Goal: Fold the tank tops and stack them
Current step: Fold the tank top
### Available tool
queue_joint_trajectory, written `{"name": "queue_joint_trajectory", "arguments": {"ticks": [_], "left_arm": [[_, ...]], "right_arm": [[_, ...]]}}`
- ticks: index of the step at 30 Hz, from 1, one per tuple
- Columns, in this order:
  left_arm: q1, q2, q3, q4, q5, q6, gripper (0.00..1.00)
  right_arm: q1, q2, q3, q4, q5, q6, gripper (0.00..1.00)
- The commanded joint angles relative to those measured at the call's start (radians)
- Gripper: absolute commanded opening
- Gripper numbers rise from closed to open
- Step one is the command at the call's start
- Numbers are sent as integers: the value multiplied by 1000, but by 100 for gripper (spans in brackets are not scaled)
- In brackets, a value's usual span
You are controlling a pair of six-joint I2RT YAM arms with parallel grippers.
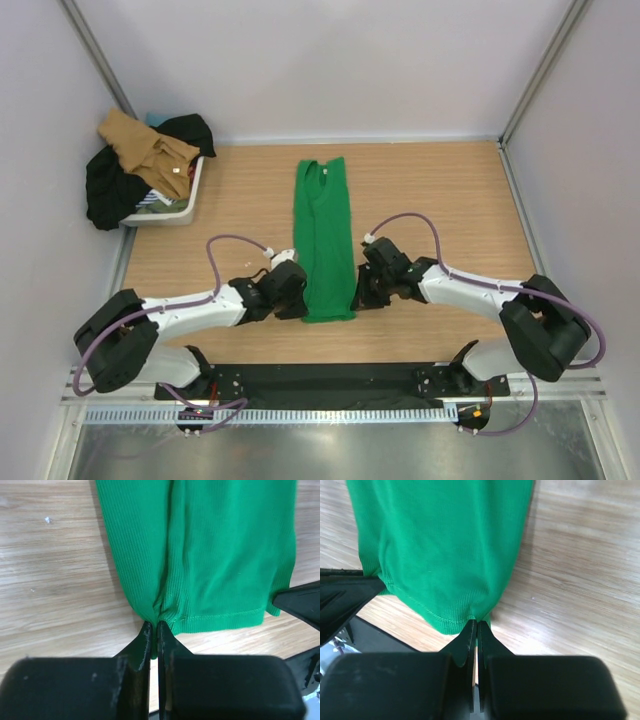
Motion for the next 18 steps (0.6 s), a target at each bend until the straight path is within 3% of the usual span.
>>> {"name": "queue_joint_trajectory", "arguments": {"ticks": [1,8,18], "left_arm": [[11,-56,79,-108,-32,49,0],[135,-21,189,-133,29,131,0],[263,158,401,-193,54,233,0]], "right_arm": [[7,-46,97,-70,39,-28,2],[1,2,251,-154,141,-84,1],[-79,183,533,-244,233,-160,1]]}}
